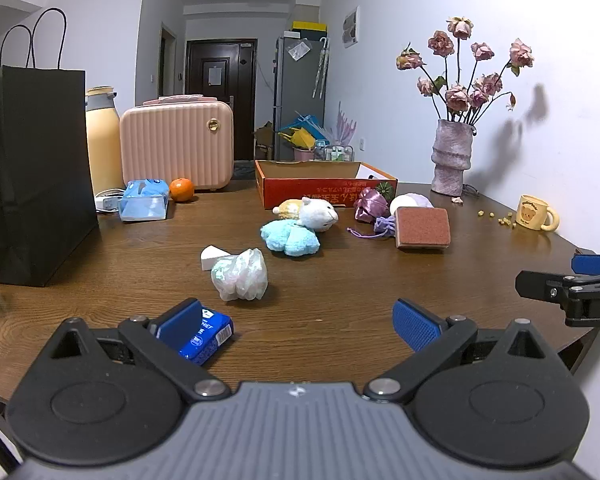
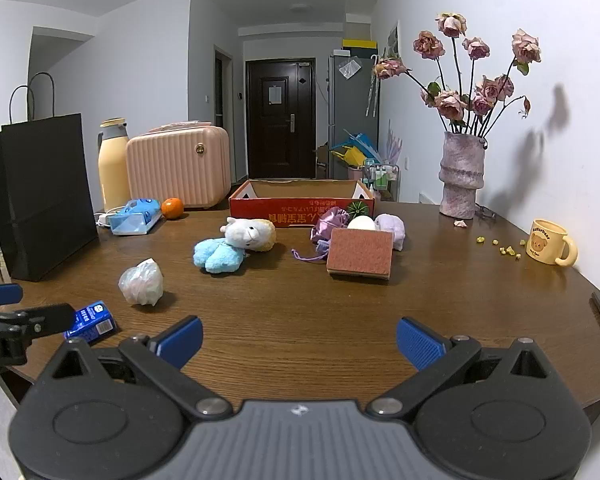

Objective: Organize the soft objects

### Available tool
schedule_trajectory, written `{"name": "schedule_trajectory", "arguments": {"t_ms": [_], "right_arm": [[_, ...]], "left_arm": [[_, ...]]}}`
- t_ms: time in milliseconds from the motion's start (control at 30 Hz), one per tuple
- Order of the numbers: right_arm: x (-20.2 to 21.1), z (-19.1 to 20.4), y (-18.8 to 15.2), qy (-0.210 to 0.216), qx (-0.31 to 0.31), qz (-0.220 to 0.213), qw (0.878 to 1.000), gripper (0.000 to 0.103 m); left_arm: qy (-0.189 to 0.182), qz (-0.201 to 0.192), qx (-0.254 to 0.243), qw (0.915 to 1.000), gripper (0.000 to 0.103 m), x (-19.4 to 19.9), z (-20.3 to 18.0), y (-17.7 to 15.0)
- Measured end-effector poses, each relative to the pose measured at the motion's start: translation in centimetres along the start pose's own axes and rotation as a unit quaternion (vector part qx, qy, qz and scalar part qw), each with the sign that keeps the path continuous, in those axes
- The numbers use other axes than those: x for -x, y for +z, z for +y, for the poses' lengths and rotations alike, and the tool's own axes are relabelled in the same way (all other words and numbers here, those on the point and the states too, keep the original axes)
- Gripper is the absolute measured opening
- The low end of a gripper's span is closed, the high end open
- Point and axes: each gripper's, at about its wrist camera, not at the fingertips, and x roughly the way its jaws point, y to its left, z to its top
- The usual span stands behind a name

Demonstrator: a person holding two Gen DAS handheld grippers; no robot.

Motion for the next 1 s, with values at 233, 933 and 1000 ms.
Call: {"name": "schedule_trajectory", "arguments": {"t_ms": [233,933,1000], "right_arm": [[0.18,0.07,0.02,-0.001,0.003,-0.002,1.0,0.103],[0.23,0.11,-0.03,-0.001,0.003,-0.002,1.0,0.103],[0.24,0.15,-0.11,-0.001,0.004,-0.002,1.0,0.103]], "left_arm": [[0.0,-0.002,-0.002,1.0,0.103,0.33,-0.02,-0.15],[-0.001,-0.004,-0.002,1.0,0.103,0.56,-0.07,-0.14],[0.0,-0.004,-0.002,1.0,0.103,0.55,-0.1,-0.15]]}}
